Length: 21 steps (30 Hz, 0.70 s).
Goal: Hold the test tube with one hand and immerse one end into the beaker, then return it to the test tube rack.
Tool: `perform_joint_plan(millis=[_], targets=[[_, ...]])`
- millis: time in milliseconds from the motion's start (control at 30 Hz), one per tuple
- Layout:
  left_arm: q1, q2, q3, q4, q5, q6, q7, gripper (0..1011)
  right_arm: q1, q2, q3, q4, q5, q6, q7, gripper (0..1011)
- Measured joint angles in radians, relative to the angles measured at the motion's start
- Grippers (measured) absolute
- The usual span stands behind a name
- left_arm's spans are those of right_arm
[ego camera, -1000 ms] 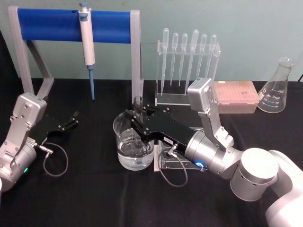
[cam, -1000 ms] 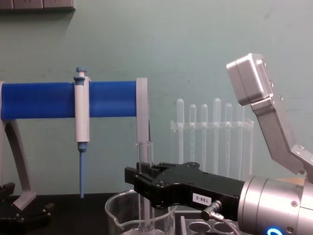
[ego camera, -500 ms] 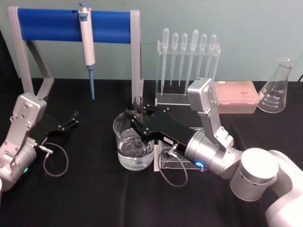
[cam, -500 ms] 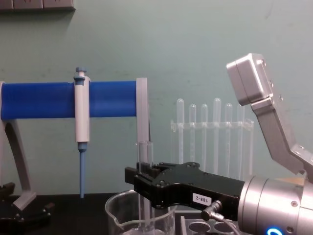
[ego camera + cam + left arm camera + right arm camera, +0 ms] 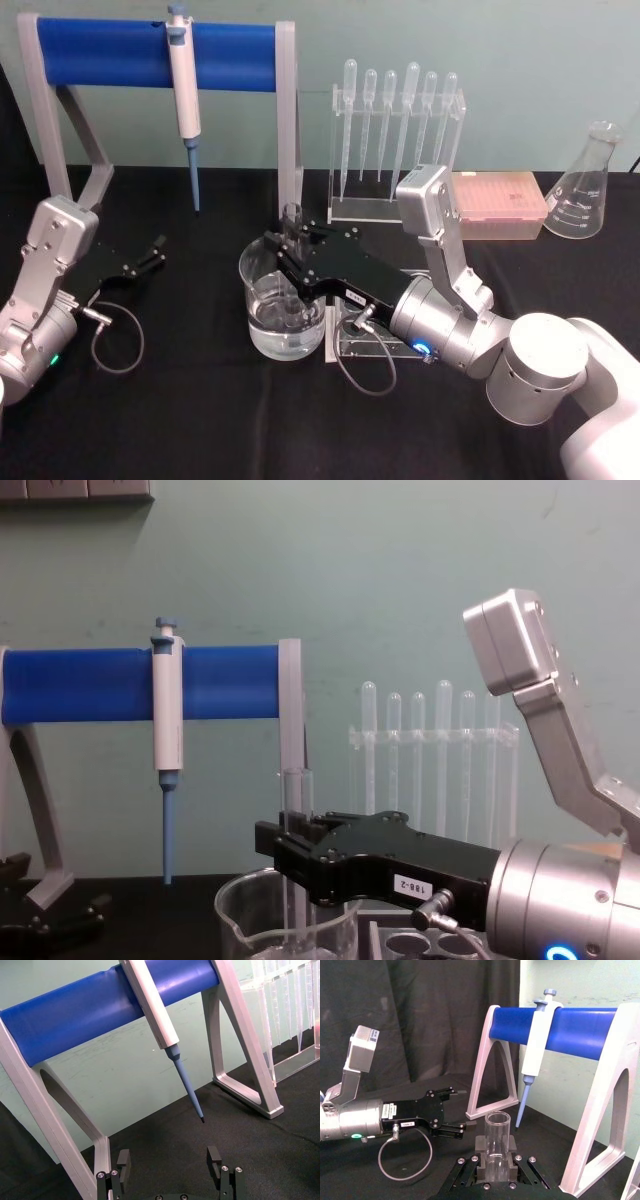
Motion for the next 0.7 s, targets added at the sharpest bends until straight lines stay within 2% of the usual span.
perform_joint_plan(millis=[700], targets=[[0.0,0.0,0.0,0.0,0.0,0.0,0.0,1000,0.0,0.0,0.0,0.0,0.0,0.0,0.0,224]])
